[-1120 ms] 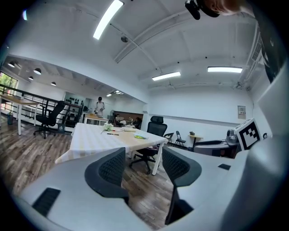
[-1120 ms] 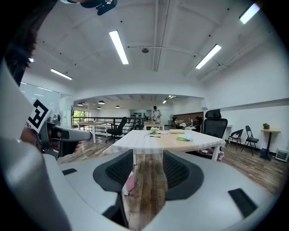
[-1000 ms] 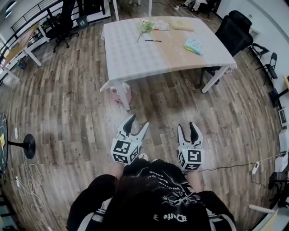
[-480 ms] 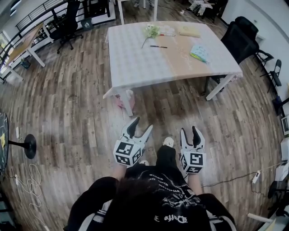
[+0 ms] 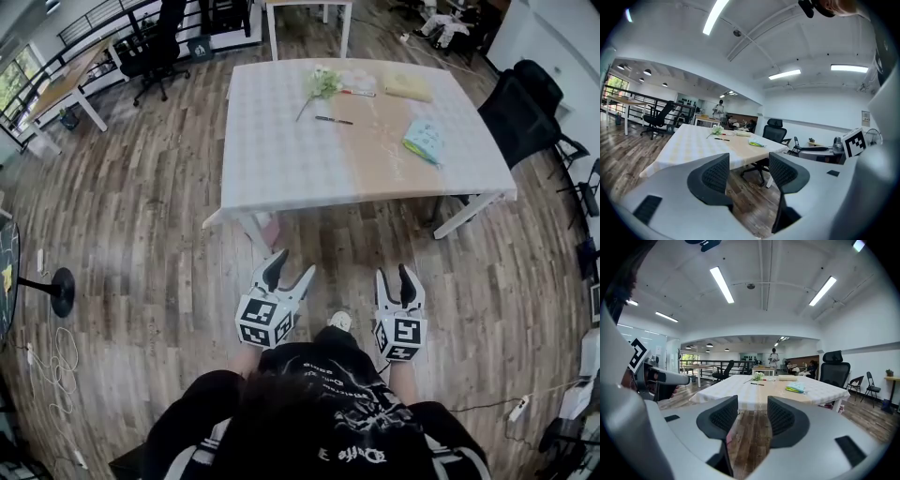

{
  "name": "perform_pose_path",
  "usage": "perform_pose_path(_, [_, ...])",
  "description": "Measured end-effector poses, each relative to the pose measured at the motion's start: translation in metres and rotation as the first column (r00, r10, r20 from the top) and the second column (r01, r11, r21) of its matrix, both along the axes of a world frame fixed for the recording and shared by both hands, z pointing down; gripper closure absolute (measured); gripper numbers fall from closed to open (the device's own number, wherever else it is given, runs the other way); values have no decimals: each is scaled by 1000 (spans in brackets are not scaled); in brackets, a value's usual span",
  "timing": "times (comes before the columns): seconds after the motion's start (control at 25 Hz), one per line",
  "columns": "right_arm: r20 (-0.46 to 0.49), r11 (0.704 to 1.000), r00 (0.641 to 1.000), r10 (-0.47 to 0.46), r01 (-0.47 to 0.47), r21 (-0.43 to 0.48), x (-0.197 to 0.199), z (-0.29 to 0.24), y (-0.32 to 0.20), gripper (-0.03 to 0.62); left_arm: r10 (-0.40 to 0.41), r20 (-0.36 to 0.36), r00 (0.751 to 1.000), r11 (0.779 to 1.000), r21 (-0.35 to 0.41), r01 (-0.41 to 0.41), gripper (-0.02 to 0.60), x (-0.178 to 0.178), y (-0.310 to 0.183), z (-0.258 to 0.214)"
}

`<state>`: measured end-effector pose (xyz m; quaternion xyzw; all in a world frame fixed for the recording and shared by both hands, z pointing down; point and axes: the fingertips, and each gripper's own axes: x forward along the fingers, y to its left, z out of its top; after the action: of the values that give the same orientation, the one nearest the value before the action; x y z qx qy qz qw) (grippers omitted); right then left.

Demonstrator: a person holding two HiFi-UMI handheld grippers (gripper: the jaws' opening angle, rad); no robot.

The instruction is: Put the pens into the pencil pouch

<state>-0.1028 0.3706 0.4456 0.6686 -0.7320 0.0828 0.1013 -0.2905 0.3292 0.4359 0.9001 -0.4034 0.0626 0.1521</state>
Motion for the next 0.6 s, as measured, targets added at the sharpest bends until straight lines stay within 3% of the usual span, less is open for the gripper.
perform_pose_path(0.4, [-17, 997, 997, -75, 75, 1, 104, 4, -75, 401, -29, -2, 1000, 1000, -1, 29, 316, 122, -68, 3])
perform_pose_path(0.6, [-5, 996, 996, -88, 87, -15, 141, 13, -95, 405, -25, 9, 1000, 999, -23, 25, 318, 166, -87, 13])
